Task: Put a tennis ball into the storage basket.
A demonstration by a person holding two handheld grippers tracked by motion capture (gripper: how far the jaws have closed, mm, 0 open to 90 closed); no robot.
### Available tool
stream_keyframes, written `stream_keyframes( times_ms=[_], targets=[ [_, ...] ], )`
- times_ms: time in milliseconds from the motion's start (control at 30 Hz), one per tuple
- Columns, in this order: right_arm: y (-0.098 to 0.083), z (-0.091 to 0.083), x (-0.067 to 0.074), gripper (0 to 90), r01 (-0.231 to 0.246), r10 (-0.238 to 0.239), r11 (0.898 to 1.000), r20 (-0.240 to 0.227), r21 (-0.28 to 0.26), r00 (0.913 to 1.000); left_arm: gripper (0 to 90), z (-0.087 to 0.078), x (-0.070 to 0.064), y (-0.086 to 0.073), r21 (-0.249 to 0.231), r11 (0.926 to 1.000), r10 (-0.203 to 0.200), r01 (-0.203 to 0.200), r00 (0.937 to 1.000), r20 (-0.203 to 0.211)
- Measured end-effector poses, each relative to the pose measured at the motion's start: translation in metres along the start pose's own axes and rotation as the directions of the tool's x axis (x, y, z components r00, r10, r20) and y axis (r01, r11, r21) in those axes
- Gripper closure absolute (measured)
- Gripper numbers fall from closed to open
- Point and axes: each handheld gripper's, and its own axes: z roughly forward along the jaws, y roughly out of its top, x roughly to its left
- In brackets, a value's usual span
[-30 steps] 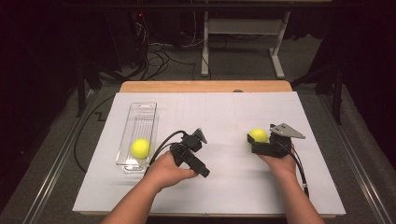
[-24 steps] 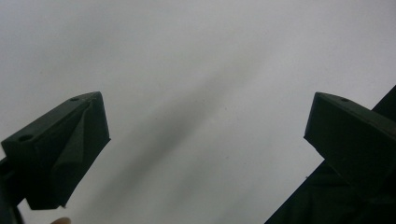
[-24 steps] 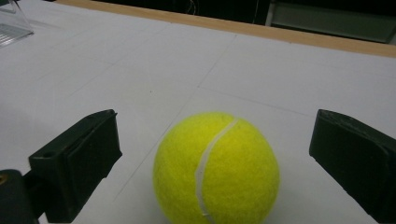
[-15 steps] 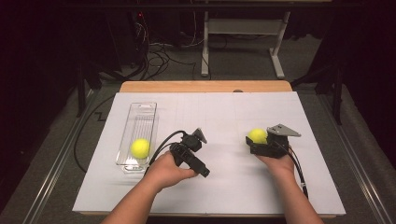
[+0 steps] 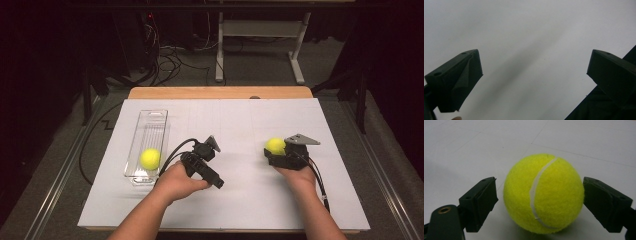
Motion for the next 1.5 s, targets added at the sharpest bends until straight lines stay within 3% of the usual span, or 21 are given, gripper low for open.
stream_keyframes(
  times_ms=[267,633,933,1200,1500],
  targets=[
    [-0.001,0.001,-0.001,25.2,-0.017,0.017,0.999,0.004,0.028,0.9998,0.7,0.000,0.000,0.000,0.001,1.0000,0.001,-0.001,1.0000,-0.007],
    [-0.002,-0.001,-0.005,26.7,-0.044,0.045,0.999,-0.008,0.027,0.9990,0.7,0.004,0.000,0.002,0.017,0.9999,-0.003,0.004,0.9999,-0.015],
    [0.000,-0.017,-0.007,26.8,-0.046,0.046,0.998,-0.011,-0.032,0.9989,0.7,0.005,0.003,0.003,0.031,0.9993,-0.021,0.022,0.9996,-0.019],
    [0.002,-0.036,-0.001,26.8,-0.014,0.011,0.996,-0.035,-0.092,0.9993,0.8,0.002,0.006,0.001,0.029,0.9989,-0.036,0.036,0.9992,-0.015],
    [0.002,-0.046,0.008,26.9,0.024,-0.029,0.995,-0.052,-0.101,0.9982,0.7,0.003,0.011,-0.001,0.030,0.9986,-0.042,0.042,0.9990,-0.015]
  ],
)
